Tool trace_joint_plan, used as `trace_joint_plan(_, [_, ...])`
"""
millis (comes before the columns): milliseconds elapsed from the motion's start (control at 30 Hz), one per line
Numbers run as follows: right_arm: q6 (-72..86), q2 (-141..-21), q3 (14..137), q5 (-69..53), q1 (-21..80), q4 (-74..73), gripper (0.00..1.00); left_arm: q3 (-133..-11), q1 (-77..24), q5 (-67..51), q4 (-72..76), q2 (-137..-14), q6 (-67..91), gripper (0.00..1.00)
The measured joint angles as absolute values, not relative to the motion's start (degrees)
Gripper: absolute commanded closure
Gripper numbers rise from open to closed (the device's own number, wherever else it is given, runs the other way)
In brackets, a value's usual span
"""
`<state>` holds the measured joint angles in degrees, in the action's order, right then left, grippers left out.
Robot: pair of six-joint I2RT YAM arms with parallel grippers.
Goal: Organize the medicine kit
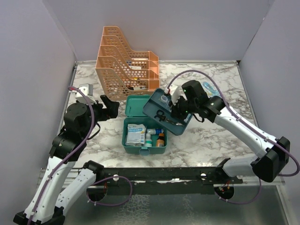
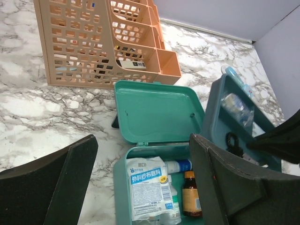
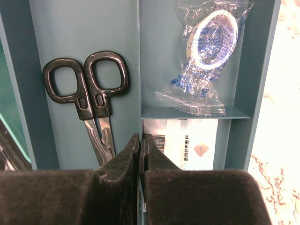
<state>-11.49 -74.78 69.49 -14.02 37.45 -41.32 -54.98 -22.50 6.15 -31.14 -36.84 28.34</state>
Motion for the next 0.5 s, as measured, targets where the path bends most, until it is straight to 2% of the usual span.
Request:
trace_joint_plan(167, [-13.9, -78.1, 70.2, -12.9, 43.0, -43.8, 0.99, -56.4, -22.5, 7.4, -31.8, -36.9, 28.3, 0.18])
trace_joint_plan(500, [-19.7, -81.6, 74.0, -14.5, 48.9, -44.4, 0.99, -56.5, -22.5, 17.4, -32.2, -30.5, 28.1, 0.18])
